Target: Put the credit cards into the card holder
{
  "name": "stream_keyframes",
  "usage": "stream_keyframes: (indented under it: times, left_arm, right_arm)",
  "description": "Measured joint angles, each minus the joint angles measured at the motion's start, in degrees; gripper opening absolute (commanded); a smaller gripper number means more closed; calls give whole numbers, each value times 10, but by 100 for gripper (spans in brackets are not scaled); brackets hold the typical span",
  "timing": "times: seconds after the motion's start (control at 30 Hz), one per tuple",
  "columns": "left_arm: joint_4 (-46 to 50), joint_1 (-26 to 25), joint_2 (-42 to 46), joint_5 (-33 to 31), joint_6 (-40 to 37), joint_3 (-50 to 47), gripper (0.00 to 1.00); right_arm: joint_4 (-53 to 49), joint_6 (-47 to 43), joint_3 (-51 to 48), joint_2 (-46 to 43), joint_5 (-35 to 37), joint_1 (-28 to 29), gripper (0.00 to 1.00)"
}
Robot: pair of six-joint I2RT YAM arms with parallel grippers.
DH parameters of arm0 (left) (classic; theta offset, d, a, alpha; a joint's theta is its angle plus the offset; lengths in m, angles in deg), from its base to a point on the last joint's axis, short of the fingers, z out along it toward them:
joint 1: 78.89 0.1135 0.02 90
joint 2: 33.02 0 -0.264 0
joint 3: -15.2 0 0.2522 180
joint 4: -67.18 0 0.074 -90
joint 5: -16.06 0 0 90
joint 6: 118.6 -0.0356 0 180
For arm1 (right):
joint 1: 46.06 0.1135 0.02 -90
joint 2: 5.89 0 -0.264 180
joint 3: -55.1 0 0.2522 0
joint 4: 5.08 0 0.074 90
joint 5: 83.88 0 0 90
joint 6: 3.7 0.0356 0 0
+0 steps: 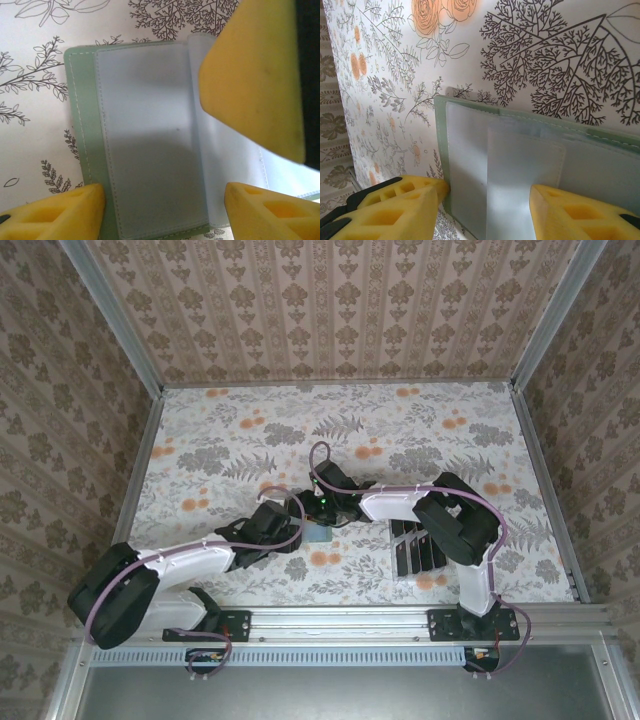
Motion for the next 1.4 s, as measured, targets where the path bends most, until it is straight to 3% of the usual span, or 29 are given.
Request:
stream_keyframes:
  times: [0.77, 1.13, 1.4]
  left_arm:
    - [-3, -1, -1, -11, 0, 0, 68]
    - [54, -1, 200, -47, 11, -7, 77]
    - [85, 0, 217, -59, 18, -11, 77]
  right_arm:
    - [3, 0, -35, -34, 4, -11, 55]
    - [-3, 0, 66, 10, -1, 25, 55]
    - [-20, 2, 125, 86, 0, 36, 55]
